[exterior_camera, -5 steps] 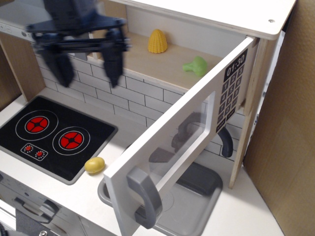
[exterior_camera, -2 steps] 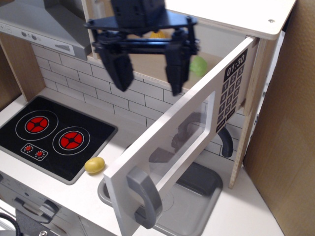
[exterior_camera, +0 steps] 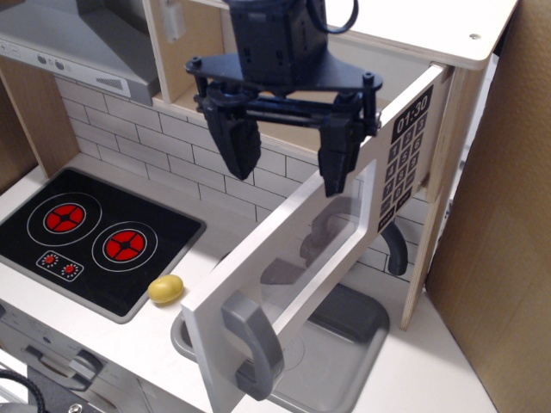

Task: Close microwave

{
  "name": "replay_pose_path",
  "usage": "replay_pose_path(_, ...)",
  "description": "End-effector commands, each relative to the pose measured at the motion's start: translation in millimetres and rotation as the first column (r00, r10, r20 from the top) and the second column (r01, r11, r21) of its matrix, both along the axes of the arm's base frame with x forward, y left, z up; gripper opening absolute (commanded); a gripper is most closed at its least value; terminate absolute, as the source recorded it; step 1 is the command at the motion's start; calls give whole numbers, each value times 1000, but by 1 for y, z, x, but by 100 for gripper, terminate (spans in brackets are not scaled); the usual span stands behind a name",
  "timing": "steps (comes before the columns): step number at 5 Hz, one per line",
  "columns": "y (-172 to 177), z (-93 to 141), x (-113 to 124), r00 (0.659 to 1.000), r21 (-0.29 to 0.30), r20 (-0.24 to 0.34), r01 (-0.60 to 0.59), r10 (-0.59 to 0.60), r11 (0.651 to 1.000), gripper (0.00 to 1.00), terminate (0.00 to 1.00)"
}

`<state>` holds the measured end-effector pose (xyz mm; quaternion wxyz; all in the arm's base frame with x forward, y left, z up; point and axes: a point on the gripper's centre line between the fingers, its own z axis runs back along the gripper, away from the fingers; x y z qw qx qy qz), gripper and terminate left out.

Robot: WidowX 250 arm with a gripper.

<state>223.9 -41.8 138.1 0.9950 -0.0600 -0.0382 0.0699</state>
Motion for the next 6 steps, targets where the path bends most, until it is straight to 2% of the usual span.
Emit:
replay_pose_path(1,24,-13,6,999,39,24,-44,43,998,100,0)
replay_pose_path(2,44,-25,11,996,64,48,-78,75,995,100,0)
replay_pose_path(3,70,-21,13,993,81,75,-98,92,992,100,0)
replay_pose_path(4,87,-10,14,994,104,52,-99,94,990,100,0)
replay_pose_path(5,88,13,15,996,138,17,-86,85,987,100,0)
replay_pose_path(6,80,26,14,996,175,-5,-92,95,980,100,0)
